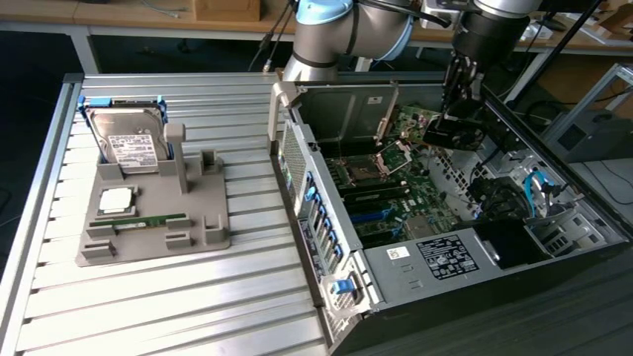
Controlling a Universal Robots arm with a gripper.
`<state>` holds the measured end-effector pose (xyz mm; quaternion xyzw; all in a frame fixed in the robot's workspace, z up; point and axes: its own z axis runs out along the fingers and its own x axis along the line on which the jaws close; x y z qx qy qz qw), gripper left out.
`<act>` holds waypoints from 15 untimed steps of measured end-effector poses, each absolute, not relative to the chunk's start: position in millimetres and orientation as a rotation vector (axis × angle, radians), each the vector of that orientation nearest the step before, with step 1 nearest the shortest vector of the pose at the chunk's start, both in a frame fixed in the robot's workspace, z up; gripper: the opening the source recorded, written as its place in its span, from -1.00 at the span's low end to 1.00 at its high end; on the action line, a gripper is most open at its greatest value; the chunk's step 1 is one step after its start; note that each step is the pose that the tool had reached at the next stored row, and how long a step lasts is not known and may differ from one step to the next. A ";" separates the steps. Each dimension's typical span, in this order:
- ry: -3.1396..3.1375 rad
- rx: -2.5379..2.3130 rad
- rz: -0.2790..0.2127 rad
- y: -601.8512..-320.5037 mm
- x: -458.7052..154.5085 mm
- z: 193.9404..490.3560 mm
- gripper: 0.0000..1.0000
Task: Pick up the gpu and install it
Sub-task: 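Insert the gpu into the slot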
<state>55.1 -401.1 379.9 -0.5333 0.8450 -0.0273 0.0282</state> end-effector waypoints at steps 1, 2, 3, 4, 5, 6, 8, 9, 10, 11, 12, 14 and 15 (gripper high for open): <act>2.605 -1.651 -0.084 -401.1 55.1 379.9 -0.47; 2.601 -1.657 -0.084 -401.1 55.1 379.9 -0.47; 2.598 -1.661 -0.084 -401.1 55.1 379.9 -0.47; 2.595 -1.666 -0.084 -401.1 55.1 379.9 -0.47; 2.589 -1.675 -0.083 -401.1 55.1 379.9 -0.47; 2.586 -1.680 -0.083 -401.1 55.1 379.9 -0.47; 2.579 -1.690 -0.083 -401.1 55.1 379.9 -0.47; 2.576 -1.694 -0.083 -401.1 55.1 379.9 -0.47; 2.572 -1.700 -0.082 -401.1 55.1 379.9 -0.47; 2.569 -1.705 -0.082 -401.1 55.1 379.9 -0.47; 2.564 -1.712 -0.082 -401.1 55.1 379.9 -0.47; 2.554 -1.726 -0.082 -401.1 55.1 379.9 -0.47; 2.551 -1.731 -0.081 -401.1 55.1 379.9 -0.47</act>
